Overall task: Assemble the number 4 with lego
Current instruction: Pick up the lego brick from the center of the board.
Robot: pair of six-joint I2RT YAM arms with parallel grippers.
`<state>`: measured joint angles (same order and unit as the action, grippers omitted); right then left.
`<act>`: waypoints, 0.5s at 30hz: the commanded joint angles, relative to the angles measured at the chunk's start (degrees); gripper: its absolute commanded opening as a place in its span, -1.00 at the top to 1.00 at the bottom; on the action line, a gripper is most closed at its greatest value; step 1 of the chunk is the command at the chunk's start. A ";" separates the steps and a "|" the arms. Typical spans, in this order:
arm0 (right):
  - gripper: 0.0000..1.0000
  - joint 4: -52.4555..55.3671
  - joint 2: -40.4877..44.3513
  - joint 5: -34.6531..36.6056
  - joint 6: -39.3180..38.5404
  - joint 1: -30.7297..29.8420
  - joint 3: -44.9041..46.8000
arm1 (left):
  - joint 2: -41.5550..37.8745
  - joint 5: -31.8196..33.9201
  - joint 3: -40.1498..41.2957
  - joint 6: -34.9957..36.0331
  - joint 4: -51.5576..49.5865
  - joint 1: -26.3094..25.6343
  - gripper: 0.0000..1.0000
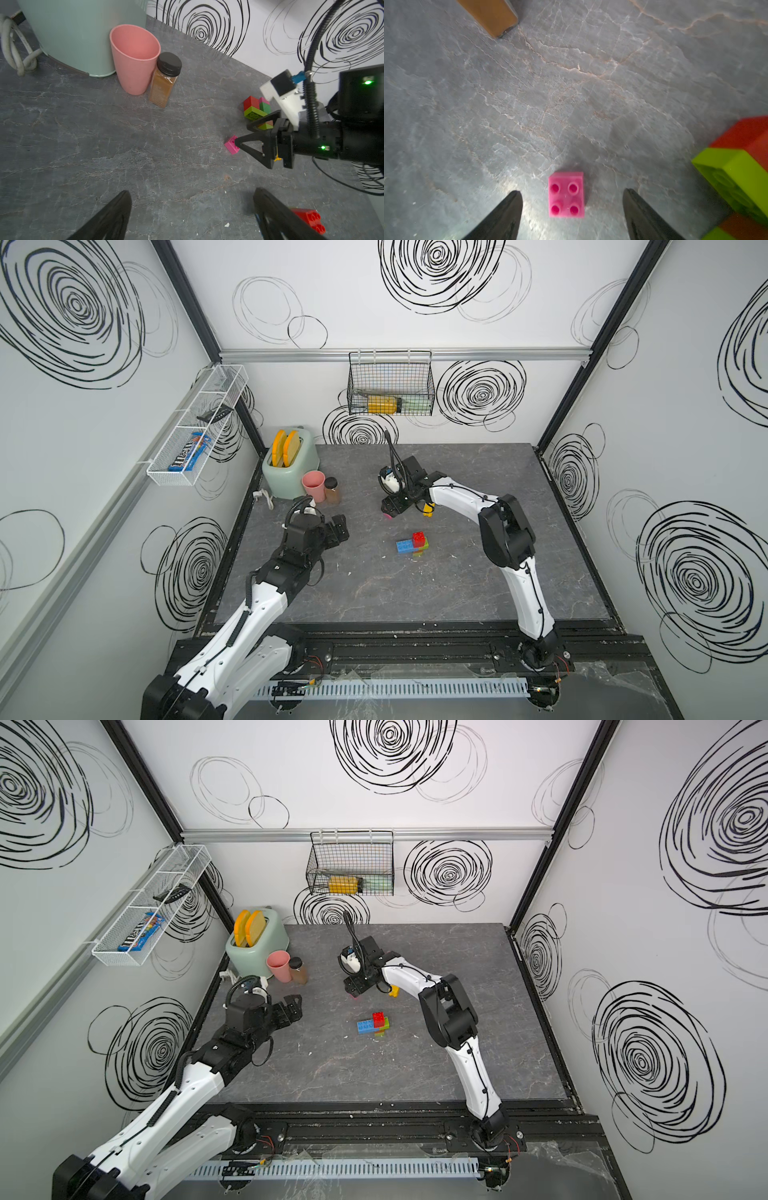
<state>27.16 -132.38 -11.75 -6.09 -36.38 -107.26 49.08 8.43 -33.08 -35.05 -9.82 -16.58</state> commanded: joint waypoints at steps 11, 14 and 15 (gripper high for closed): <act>-0.17 14.18 -8.03 7.64 -2.53 -2.65 -12.43 | -6.01 -5.12 4.16 -1.16 0.55 5.65 -0.91; -0.07 13.72 -7.53 6.95 -2.31 -2.73 -11.89 | -5.54 -5.56 4.08 -1.16 0.59 5.92 -0.92; -0.05 13.65 -7.46 6.92 -2.22 -2.82 -11.84 | -5.34 -5.96 4.01 -1.17 0.70 6.01 -0.92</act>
<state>38.26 -139.76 -5.04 -7.86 -38.94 -118.39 43.72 3.84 -29.45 -35.18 -10.61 -11.27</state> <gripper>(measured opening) 0.532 0.958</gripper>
